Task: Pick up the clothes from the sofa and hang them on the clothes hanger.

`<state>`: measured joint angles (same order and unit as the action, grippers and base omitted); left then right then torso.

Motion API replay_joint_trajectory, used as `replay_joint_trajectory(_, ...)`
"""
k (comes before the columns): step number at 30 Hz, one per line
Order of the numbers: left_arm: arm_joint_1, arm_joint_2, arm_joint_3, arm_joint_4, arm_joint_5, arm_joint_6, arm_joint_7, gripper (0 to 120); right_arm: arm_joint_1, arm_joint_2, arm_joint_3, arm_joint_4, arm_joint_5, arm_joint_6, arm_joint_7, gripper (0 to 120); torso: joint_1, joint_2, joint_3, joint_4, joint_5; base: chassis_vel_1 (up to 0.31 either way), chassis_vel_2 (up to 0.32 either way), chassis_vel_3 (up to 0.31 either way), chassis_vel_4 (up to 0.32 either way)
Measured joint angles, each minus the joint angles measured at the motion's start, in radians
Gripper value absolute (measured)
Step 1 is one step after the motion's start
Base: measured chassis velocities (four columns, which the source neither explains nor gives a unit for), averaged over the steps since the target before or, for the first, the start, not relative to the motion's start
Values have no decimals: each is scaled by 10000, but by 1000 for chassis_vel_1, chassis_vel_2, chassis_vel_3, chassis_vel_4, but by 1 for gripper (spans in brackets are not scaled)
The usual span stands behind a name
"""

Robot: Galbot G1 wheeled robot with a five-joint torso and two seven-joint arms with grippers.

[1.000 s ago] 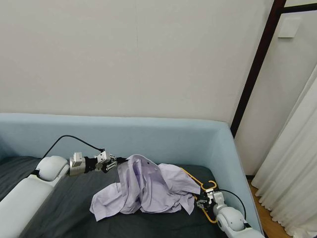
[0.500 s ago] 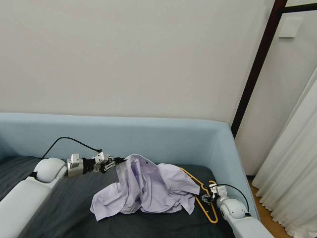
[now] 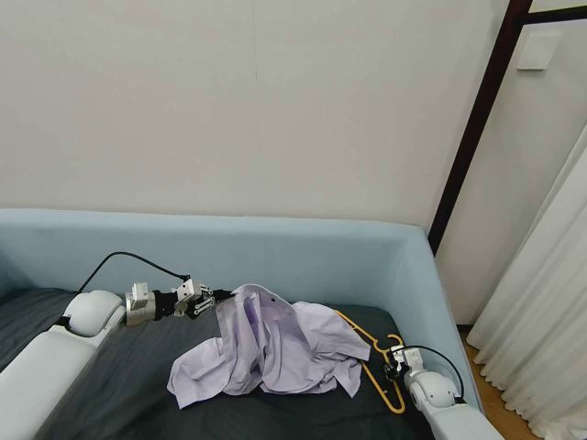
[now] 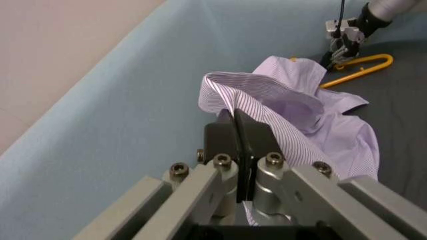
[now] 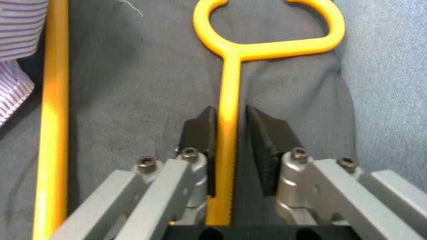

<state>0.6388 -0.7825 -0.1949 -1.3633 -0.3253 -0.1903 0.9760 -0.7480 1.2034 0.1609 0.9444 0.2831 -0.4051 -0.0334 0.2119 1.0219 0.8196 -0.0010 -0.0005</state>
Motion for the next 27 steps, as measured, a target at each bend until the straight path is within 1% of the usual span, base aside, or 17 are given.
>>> replay_joint_trajectory(1, -1, -19, 7, 3, 0, 0, -2, 0, -30, -7, 0, 46, 2, -10, 15, 10, 0, 0, 0, -1, 0, 0, 0, 0, 0)
replay_joint_trajectory(3, 2, -41, 13, 3, 0, 0, -4, 0, -76, -31, 0, 159, 18, -26, 61, 5, 0, 0, 0, -3, -1, 0, 0, 0, 0)
replay_joint_trajectory(7, 20, -45, 19, 4, 0, -3, -7, 0, -111, -64, -5, 399, 166, 123, 379, 5, 1, -1, 1, -4, 1, 0, 0, 0, 0)
replay_joint_trajectory(10, 23, -45, 23, 6, -3, -8, -7, 0, -117, -116, 14, 771, 271, 345, 716, 5, 0, 0, 1, -3, 2, 0, 0, 0, 0)
replay_joint_trajectory(13, 25, -36, 32, 8, -28, -12, 4, 0, -152, -272, 50, 1451, 363, 567, 1255, 5, 0, -1, 1, -2, -1, 0, 0, 0, 0)
replay_joint_trajectory(14, 25, -36, 32, 8, -28, -12, 4, 0, -152, -272, 50, 1451, 363, 567, 1255, 5, 0, -1, 1, -2, -1, 0, 0, 0, 0)
replay_joint_trajectory(15, 28, -38, 45, 7, -38, -17, 25, 0, -163, -385, 85, 2034, 380, 804, 1754, 5, 0, 0, -1, -2, -6, 0, 0, 0, 0)
replay_joint_trajectory(16, 27, -49, 66, 10, -40, -19, 49, 0, -200, -469, 129, 2530, 278, 1094, 2169, 5, -1, -1, 1, -3, -1, 0, 0, 0, 0)
replay_joint_trajectory(17, 27, -49, 66, 10, -40, -19, 49, 0, -200, -469, 129, 2530, 278, 1094, 2169, 5, -1, -1, 1, -3, -1, 0, 0, 0, 0)
replay_joint_trajectory(21, -31, -100, 151, 26, -42, -25, 106, 0, -386, -742, 408, 3924, -617, 1803, 3472, 5, -1, 0, 1, -1, -3, 0, 0, 0, 0)
replay_joint_trajectory(23, -46, -101, 160, 26, -46, -25, 108, 0, -475, -812, 438, 4187, -660, 1915, 3589, 5, -1, -1, 0, -1, 0, 0, 0, 0, 0)
replay_joint_trajectory(26, -108, -65, 171, 33, -124, -25, 118, 0, -1282, -1243, 496, 5370, -1373, 2743, 3422, 5, -1, 0, 0, -2, -4, 0, 0, 0, 0)
replay_joint_trajectory(27, -108, -65, 171, 33, -124, -25, 118, 0, -1282, -1243, 496, 5370, -1373, 2743, 3422, 5, -1, 0, 0, -2, -4, 0, 0, 0, 0)
